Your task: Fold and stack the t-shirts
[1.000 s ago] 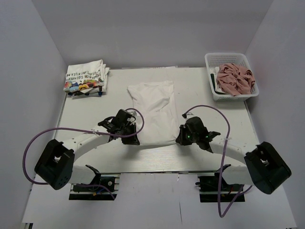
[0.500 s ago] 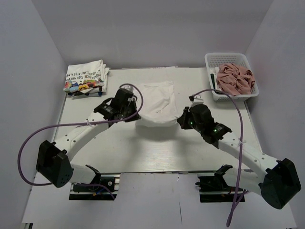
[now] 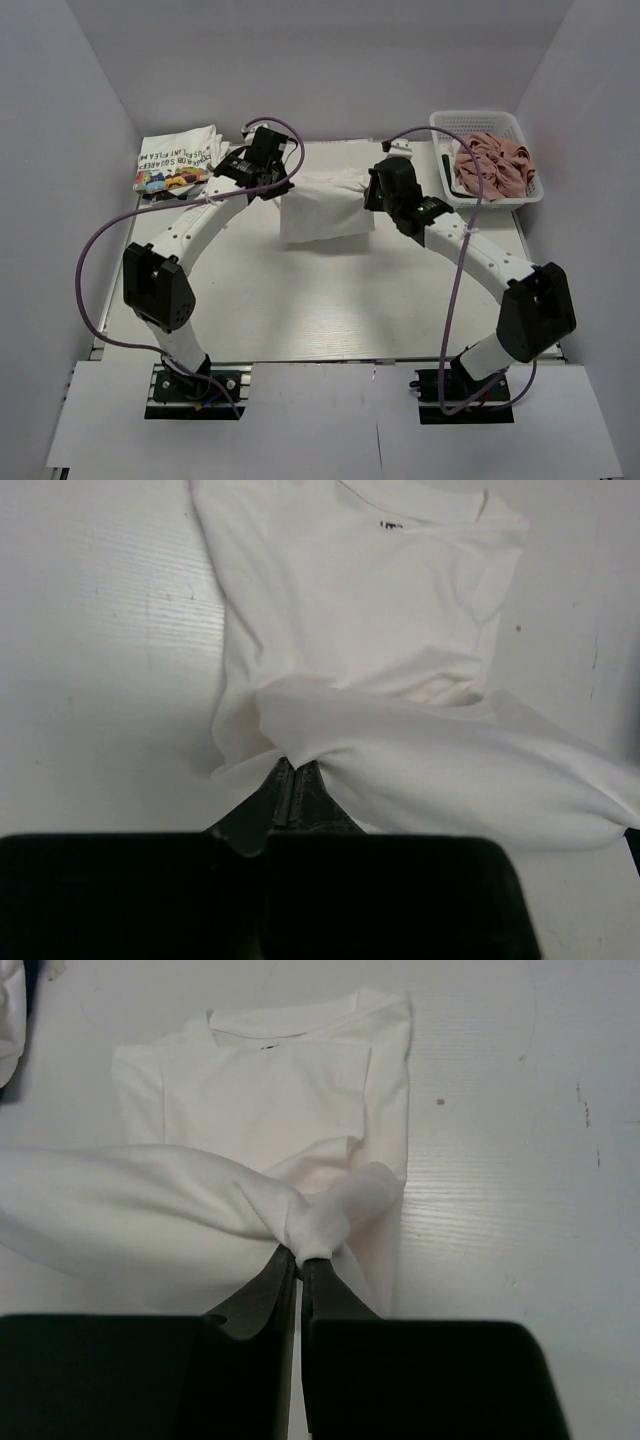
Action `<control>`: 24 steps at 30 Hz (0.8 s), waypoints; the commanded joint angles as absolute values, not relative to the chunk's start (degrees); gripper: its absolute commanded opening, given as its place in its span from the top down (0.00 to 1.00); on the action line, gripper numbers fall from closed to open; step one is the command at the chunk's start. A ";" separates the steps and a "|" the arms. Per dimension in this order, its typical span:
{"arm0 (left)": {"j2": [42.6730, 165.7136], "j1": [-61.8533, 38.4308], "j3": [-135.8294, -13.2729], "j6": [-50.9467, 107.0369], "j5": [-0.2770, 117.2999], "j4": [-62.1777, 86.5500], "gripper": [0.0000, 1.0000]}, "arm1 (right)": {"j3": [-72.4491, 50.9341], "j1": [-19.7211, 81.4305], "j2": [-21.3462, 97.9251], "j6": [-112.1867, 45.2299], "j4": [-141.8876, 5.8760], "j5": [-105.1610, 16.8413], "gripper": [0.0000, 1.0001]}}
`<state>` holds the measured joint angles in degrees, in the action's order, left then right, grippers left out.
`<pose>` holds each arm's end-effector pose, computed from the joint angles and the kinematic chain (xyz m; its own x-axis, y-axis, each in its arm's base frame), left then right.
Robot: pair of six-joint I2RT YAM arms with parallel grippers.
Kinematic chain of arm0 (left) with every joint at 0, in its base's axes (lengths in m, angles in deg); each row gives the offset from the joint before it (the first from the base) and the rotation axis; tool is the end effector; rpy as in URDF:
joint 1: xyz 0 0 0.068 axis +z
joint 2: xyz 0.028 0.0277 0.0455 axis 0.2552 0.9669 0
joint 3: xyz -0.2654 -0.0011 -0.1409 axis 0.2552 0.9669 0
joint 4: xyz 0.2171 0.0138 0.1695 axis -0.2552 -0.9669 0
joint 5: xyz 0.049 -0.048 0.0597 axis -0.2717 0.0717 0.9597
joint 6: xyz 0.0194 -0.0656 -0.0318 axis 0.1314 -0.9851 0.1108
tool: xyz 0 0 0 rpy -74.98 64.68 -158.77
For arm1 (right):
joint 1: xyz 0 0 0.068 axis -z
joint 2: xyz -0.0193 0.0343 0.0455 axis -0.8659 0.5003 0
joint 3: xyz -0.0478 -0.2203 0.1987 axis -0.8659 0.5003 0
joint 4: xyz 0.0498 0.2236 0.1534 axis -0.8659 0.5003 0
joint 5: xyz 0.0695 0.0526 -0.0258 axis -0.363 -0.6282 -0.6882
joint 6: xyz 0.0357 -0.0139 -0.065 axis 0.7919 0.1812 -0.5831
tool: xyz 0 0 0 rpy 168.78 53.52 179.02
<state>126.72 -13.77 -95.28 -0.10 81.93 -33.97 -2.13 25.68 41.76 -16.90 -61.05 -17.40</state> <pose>0.3712 -0.1831 0.3379 -0.7093 -0.3162 -0.6300 -0.1849 0.9459 -0.2665 0.3256 0.1968 0.3266 -0.4357 0.1569 -0.8863 -0.1246 0.9647 0.2321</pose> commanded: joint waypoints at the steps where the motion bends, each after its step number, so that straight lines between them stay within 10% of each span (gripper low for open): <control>1: 128.27 -11.41 -100.90 2.09 84.35 -35.71 1.00 | -7.36 27.72 45.27 -19.11 -62.54 -19.27 1.00; 24: 154.64 -1.74 -123.23 10.80 74.51 -19.64 1.00 | -40.50 38.27 78.67 -22.54 -66.83 -33.27 1.00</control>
<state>154.37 -3.12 -120.90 9.17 75.57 -24.77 -37.80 37.00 77.54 -21.55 -62.71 -32.55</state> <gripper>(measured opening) 0.018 0.026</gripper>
